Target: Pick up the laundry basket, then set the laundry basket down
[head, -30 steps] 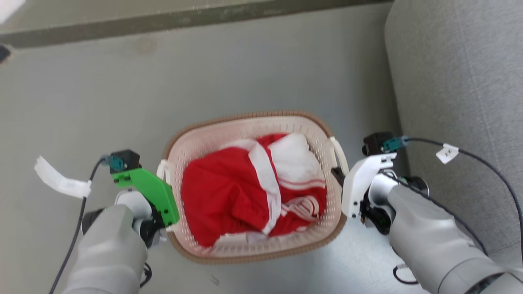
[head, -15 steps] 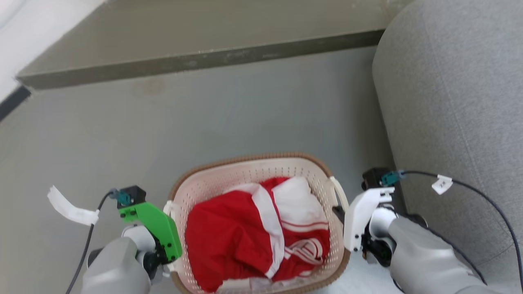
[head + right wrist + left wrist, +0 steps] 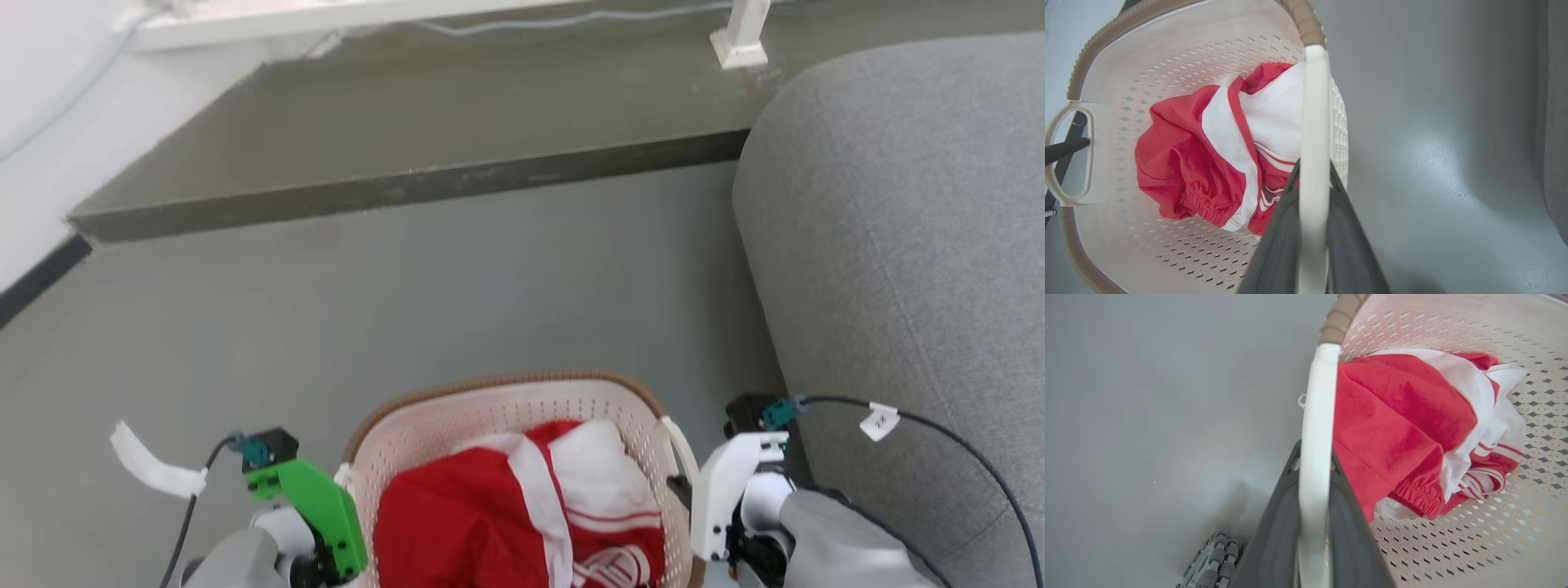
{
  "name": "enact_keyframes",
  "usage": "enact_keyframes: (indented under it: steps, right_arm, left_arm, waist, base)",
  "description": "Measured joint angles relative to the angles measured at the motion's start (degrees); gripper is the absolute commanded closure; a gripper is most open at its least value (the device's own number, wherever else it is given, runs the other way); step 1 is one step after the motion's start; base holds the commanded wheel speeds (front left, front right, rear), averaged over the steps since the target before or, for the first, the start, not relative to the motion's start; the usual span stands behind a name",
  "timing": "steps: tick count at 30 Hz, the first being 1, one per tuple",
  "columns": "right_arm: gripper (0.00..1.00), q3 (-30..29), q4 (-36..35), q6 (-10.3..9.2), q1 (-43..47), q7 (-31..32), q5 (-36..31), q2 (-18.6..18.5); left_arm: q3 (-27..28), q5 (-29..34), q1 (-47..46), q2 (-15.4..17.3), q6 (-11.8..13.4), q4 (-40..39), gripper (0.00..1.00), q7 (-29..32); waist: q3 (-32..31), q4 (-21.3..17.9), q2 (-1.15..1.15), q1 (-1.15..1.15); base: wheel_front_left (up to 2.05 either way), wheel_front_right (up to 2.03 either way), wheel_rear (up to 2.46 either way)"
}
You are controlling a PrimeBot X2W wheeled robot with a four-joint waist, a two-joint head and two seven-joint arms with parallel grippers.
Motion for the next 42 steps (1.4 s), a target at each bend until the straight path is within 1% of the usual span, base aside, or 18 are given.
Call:
enact_keyframes:
  steps: [5, 14, 25, 32, 42]
  right_arm:
    - [1.0, 0.7, 0.2, 0.0, 1.7, 0.6, 0.8, 0.0]
    - [1.0, 1.2, 0.5, 0.01, 2.9, 1.0, 1.6, 0.1]
    - [1.0, 1.6, 0.8, 0.01, 2.9, 1.2, 2.3, 0.1]
    - [1.0, 1.9, 1.1, 0.0, 2.9, 1.2, 2.7, 0.0]
    - [1.0, 2.4, 1.2, 0.0, 2.9, 1.2, 2.8, 0.0]
  left_arm:
    - [-0.2, -1.7, 2.2, 0.0, 0.0, 0.0, 1.0, 0.8]
    - [-1.3, -2.8, 4.2, 0.0, 0.0, -0.2, 1.0, 1.6]
    - [-2.8, -3.5, 4.7, 0.2, 0.1, -1.4, 1.0, 1.8]
    - [-3.7, -4.6, 4.8, 0.3, 1.1, -2.1, 1.0, 2.3]
    - [-4.5, -5.8, 5.4, 0.5, 1.7, -2.9, 1.0, 2.3]
  waist:
    - [-2.2, 0.0, 0.0, 0.0]
    - [-5.0, -0.2, 0.0, 0.0]
    - [-5.6, -0.2, 0.0, 0.0]
    - [-5.7, 0.1, 0.0, 0.0]
    - [-5.8, 0.2, 0.0, 0.0]
  base:
    - [0.0, 0.0, 0.0]
    - [0.0, 0.0, 0.0]
    - [0.0, 0.0, 0.0]
    - [0.0, 0.0, 0.0]
    - [0.0, 0.0, 0.0]
